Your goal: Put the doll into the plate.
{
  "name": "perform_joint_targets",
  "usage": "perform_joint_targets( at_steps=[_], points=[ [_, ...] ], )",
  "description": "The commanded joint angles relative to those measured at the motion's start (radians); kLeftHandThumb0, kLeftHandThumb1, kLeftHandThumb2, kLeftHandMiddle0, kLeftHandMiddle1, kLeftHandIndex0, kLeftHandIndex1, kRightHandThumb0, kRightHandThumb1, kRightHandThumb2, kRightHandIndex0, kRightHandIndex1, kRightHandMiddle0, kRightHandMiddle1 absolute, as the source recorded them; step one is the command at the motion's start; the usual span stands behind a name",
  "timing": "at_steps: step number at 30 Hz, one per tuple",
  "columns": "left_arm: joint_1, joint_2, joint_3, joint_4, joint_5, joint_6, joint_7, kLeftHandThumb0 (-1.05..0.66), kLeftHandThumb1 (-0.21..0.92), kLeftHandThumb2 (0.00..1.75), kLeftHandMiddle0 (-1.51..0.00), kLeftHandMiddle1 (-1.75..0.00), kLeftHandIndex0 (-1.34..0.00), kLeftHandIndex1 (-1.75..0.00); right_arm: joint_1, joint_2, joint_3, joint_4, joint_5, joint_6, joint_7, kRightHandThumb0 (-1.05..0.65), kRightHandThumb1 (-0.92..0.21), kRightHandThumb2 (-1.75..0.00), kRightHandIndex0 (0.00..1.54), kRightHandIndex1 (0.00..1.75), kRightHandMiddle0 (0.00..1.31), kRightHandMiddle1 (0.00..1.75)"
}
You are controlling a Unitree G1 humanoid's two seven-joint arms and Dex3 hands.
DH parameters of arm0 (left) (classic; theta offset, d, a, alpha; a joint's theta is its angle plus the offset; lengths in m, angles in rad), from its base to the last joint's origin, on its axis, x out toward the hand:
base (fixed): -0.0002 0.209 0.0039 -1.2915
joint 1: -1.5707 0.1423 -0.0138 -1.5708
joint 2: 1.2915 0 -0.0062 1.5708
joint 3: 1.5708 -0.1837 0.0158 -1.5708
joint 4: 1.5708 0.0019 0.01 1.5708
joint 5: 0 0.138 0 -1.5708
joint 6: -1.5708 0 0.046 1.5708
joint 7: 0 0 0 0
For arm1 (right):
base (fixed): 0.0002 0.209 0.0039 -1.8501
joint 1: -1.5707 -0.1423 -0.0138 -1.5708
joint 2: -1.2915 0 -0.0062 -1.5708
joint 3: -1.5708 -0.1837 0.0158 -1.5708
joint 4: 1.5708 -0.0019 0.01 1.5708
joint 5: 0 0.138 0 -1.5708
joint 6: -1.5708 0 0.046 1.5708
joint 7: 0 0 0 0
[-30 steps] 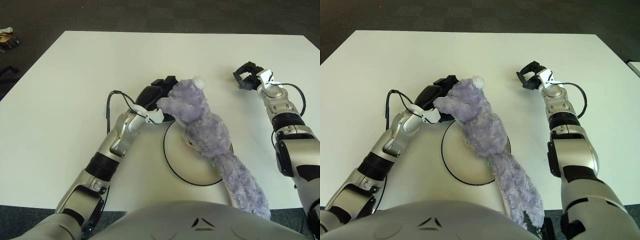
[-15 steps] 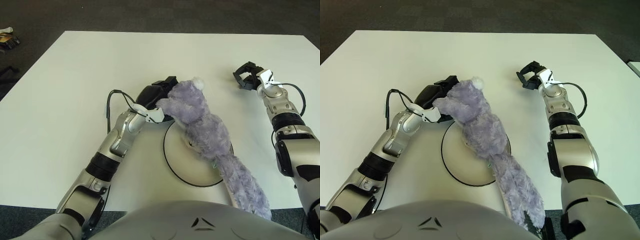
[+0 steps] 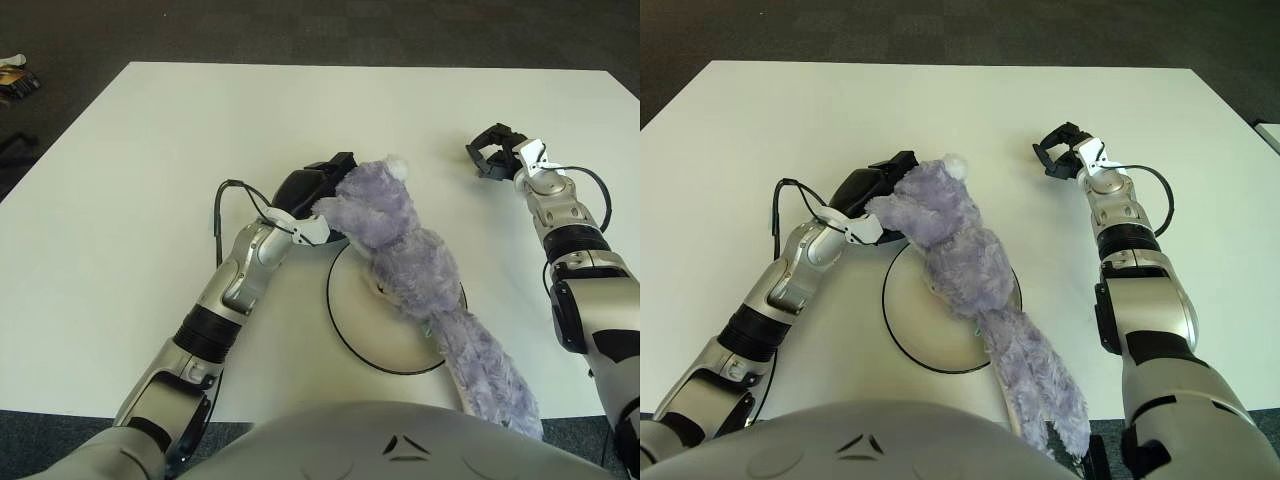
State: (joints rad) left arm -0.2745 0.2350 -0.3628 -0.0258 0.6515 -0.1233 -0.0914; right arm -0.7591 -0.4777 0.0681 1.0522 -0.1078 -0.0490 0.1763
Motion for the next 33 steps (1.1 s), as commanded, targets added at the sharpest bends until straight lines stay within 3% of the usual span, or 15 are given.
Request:
perform_joint_targets(
  at_steps=[1, 16, 33],
  points=[
    [-0.003, 0.008, -0.008, 0.012, 0.014, 0.001, 0.005, 0.0, 0.09, 1.55, -0.8, -1.65, -0.56, -1.75, 0.116, 0.048, 0.031, 0.062, -0.028, 0.106, 0.038, -0.01, -0.76, -0.79, 0.2, 1.75, 0.19, 1.75],
    [-0.004, -0.013, 0.0, -0.014, 0.012, 0.027, 0.022, 0.0, 0.09, 1.55, -0.81, -1.65, -0.57, -1.75, 0.12, 0.042, 0.035, 0.065, -0.033, 0.095, 0.043, -0.01, -0.75, -0.8, 0.21, 1.75, 0.19, 1.75],
    [-0.018, -0.061, 0.024, -0.084, -0.041, 0.001, 0.054, 0.0, 0.08, 1.55, -0.83, -1.62, -0.56, -1.75, 0.123, 0.039, 0.044, 0.065, -0.04, 0.088, 0.042, -0.01, -0.77, -0.78, 0.2, 1.75, 0.18, 1.75]
  ],
)
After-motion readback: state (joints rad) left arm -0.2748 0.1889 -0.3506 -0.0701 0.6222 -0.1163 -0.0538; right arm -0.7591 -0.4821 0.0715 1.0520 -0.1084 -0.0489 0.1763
